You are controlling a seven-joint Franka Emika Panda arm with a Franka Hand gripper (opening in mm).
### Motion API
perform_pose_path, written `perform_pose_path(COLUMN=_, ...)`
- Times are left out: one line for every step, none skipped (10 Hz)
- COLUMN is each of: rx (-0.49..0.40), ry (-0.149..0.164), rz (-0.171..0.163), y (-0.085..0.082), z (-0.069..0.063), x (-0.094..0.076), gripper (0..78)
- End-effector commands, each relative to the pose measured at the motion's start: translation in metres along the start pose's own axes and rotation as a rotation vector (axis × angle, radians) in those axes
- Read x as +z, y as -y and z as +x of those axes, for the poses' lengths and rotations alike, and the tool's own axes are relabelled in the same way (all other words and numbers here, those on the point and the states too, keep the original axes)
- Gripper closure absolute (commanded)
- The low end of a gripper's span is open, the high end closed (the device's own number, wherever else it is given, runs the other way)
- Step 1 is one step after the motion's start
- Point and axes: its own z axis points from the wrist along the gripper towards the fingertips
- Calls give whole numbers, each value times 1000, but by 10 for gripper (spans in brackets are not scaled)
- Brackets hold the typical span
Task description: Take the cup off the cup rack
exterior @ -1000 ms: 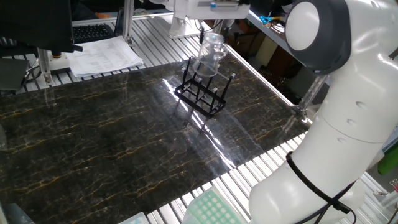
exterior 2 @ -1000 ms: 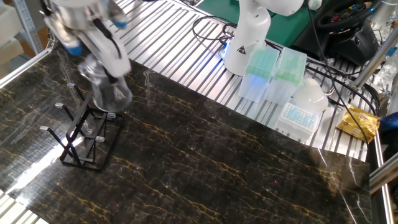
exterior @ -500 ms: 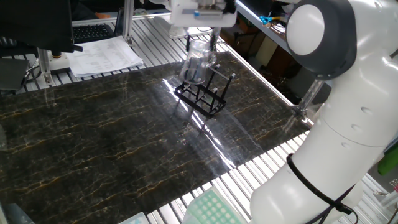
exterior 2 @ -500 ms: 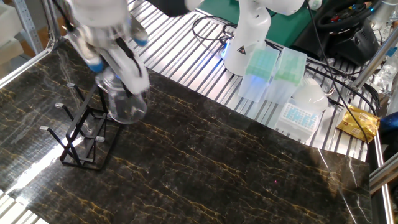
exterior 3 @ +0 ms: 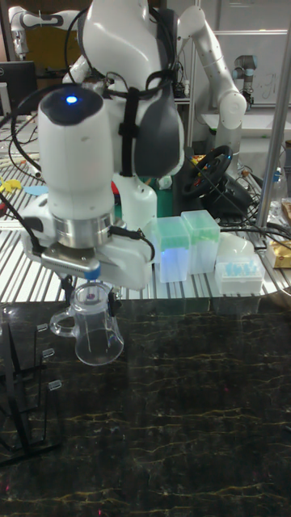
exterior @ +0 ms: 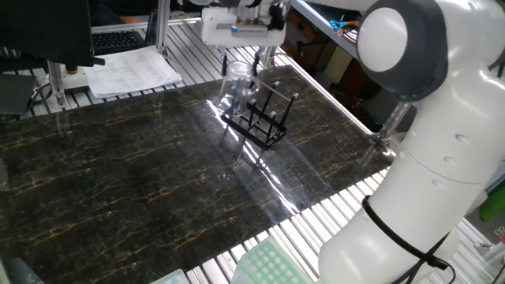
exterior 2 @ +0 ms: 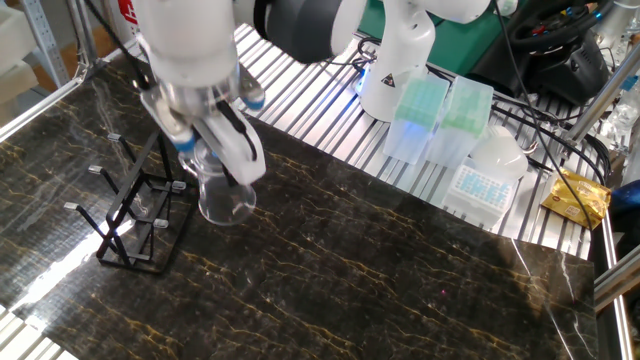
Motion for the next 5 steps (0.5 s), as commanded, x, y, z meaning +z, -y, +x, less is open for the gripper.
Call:
perform_pose_path(rx=-4, ry=5, rz=-5, y=-9, z=-3, x=10, gripper=763)
perform_pose_path(rx=1, ry=5, rz=-5, y=-12, z=-3, x=14, gripper=763)
perform_pose_path(rx=12, ry=12, rz=-4, y=-18, z=-3, x=26, gripper=763)
perform_pose_path(rx=18, ry=16, rz=-2, y=-23, z=-2, x=33, gripper=763)
perform_pose_path(rx=24, ry=16, rz=1, y=-26, z=-2, x=39, gripper=763)
